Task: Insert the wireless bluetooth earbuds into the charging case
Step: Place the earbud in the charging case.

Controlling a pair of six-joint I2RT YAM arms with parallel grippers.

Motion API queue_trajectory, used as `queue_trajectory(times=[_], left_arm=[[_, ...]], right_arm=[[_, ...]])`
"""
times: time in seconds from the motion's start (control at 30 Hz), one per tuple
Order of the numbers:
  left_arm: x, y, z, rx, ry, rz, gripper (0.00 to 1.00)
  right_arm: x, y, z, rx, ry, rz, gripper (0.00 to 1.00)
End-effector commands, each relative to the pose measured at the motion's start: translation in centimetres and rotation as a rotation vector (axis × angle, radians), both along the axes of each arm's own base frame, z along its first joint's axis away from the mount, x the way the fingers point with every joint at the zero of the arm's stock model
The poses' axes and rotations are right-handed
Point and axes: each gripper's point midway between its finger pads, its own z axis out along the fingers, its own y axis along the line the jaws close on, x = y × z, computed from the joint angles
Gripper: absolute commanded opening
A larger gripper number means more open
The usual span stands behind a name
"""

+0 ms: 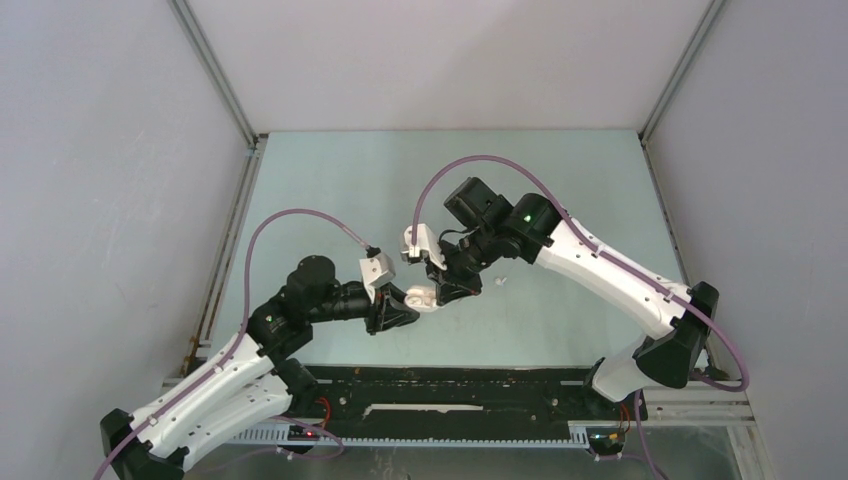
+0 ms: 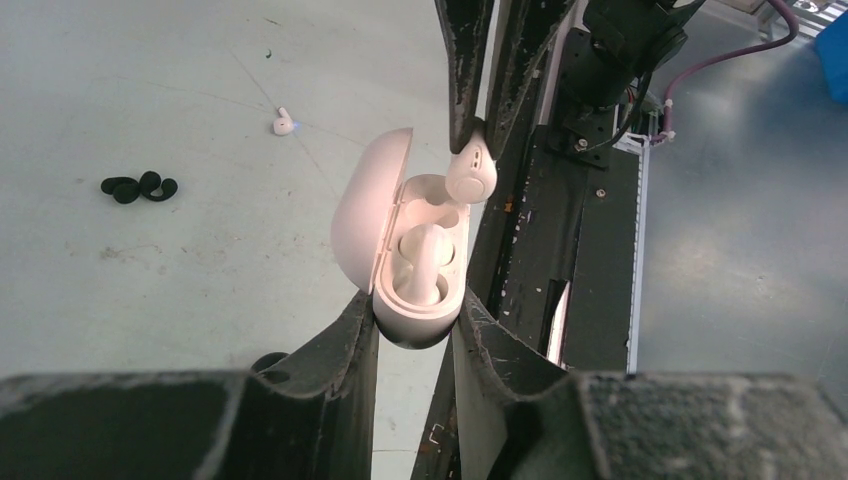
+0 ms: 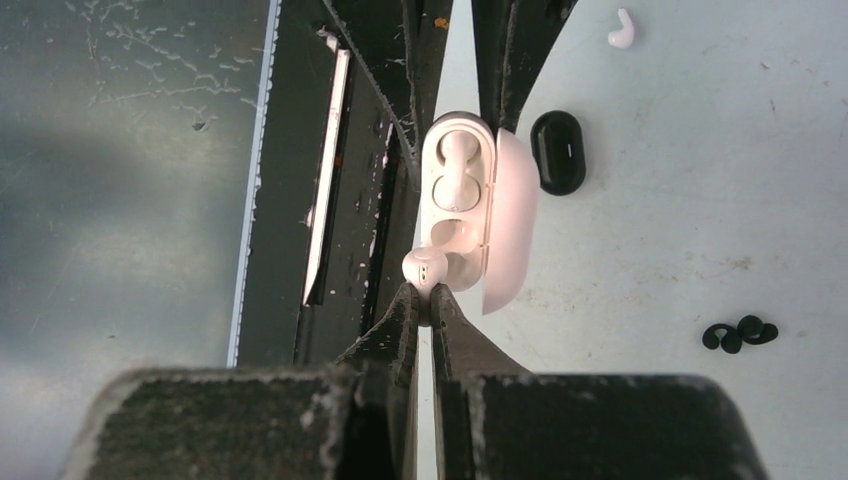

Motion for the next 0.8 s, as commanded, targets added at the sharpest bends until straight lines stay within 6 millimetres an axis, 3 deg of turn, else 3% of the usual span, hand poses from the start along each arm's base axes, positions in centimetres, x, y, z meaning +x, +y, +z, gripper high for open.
queue_trajectory(times=[0.0,0.77], left_arm=[[-0.33,-0.43,1.14,-0.039,-0.048,-0.041,0.0],[-0.53,-0.31,1.86,-0.063,-0.067,-0.042,0.0]], right_arm=[[0.4,0.65,1.66,0.065,-0.043,-0.016,0.0],[0.21,1.54,1.69,0.081,0.001,-0.011,0.0]])
